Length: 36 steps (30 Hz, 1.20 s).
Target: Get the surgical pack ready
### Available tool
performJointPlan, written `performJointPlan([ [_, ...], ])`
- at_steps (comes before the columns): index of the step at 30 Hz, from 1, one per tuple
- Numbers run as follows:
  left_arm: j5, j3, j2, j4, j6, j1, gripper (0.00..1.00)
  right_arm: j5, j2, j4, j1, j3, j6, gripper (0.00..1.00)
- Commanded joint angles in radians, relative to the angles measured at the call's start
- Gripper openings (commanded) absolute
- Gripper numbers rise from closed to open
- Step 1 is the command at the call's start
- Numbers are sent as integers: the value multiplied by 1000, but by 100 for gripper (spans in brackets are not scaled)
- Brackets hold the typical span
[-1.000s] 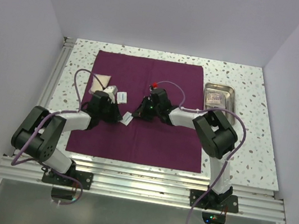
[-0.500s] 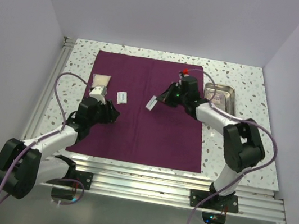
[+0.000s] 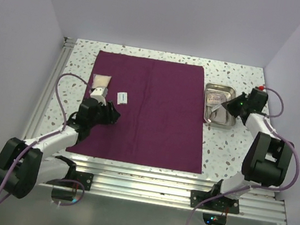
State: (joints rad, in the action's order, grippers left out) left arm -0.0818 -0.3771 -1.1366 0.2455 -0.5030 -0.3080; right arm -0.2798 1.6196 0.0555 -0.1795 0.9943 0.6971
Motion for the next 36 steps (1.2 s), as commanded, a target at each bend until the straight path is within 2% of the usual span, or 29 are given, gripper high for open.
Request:
performJointPlan([
  [1, -16, 14, 26, 63, 23, 3, 55, -55, -27, 3, -55, -13, -31, 0],
  [11, -9, 15, 37, 66, 24, 3, 55, -85, 3, -51, -81, -69, -24, 0],
  [12, -3, 17, 40, 63, 26, 3, 55, -85, 0, -52, -83, -71, -24, 2],
  [13, 2, 20, 52, 63, 26, 3, 55, -69, -6, -51, -83, -74, -24, 14],
  [14, 10, 21, 58, 61, 26, 3, 56, -52, -29, -49, -81, -80, -33, 36],
  [15, 14, 23, 61, 61, 26, 3, 56, -33, -44, -34, -83, -86, -33, 45],
  [17, 27, 26, 75, 60, 26, 3, 56, 19, -101, -20, -83, -104, -45, 54],
  [20, 57, 27, 90, 48, 21, 3, 56, 56, -188, 1, -66, -108, -97, 56],
  [24, 129, -21, 104, -23, 6, 4, 58, 113, -233, 115, 82, -45, -185, 56],
  [26, 146, -49, 83, -58, -3, 4, 59, 67, -234, 97, 135, -49, -171, 55],
  [29, 131, -108, 25, -89, -26, 9, 59, 22, -204, 55, 276, -42, -151, 54],
  [30, 119, -130, 11, -89, -34, 15, 58, 18, -154, 59, 363, -23, -159, 54],
  [36, 57, -229, -159, -55, -78, 36, 53, -45, 83, 29, 631, 168, -127, 56],
])
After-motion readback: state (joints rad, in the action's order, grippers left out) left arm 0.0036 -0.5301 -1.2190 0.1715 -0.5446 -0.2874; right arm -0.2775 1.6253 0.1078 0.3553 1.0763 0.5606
